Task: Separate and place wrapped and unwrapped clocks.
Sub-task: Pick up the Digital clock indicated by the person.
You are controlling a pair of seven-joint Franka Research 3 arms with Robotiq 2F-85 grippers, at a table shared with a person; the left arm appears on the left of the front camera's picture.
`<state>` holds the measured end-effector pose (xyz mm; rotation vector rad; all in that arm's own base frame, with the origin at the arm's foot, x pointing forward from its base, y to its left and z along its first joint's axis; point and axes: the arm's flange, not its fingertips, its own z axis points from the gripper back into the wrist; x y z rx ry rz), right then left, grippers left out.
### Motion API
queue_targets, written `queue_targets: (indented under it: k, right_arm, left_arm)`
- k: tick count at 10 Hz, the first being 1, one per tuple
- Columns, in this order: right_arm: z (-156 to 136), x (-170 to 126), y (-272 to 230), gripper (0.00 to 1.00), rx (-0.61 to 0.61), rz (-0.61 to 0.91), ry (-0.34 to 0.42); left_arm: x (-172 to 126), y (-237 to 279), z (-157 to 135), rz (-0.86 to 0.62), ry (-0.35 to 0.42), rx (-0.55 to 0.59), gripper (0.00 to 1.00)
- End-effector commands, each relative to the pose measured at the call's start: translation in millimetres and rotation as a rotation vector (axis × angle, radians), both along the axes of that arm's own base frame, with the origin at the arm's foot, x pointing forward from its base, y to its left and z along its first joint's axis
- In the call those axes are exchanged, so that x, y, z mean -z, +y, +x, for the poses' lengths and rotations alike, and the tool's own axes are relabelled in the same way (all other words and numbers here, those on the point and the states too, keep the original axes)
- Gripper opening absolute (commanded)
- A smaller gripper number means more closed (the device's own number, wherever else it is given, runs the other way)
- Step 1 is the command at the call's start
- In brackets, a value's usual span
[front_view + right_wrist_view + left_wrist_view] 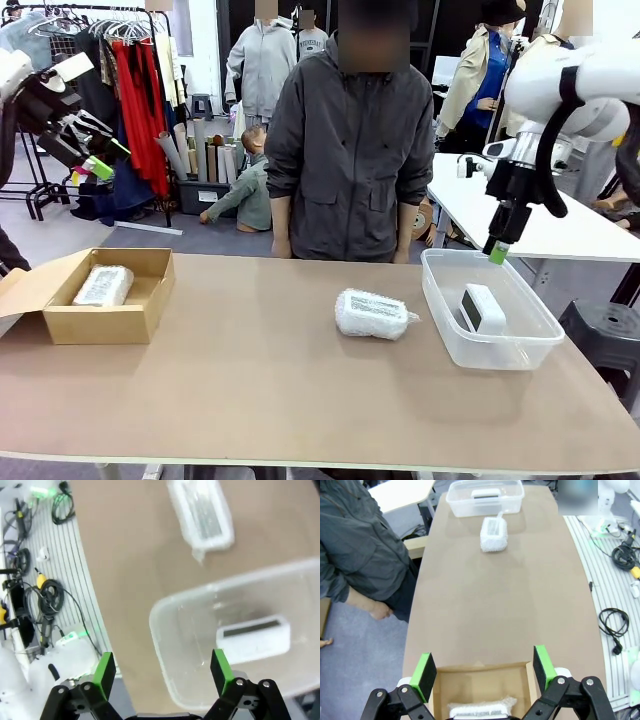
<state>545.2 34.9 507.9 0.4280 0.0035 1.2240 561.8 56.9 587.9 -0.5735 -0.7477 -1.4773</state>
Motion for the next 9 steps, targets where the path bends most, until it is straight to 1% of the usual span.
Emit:
queue_targets:
  k: [1,2,3,4,9]
  right_arm:
    - [-2.7,-2.5,-9.3,1.00,-0.114,0.151,-0.048]
    - [0.0,-8.2,-12.8,1.00,-0.115,0.156,-0.052]
    - [1.5,-8.0,-10.7,1.00,-0.057,0.178,-0.027]
    - [0.3,-5.3,-2.6,1.00,-0.089,0.110,-0.052]
    - [0.3,-5.3,-2.6,1.00,-0.089,0.110,-0.052]
  left_arm:
    - [0.4,0.6,-2.4,-0.002,-0.009,0.012,1.00]
    - [0.4,0.6,-2.4,-0.002,-0.009,0.012,1.00]
    - [0.4,0.6,-2.4,-0.002,-0.009,0.012,1.00]
    - [0.4,0.6,-2.4,-0.002,-0.009,0.012,1.00]
    - [0.4,0.6,-2.4,-0.002,-0.009,0.012,1.00]
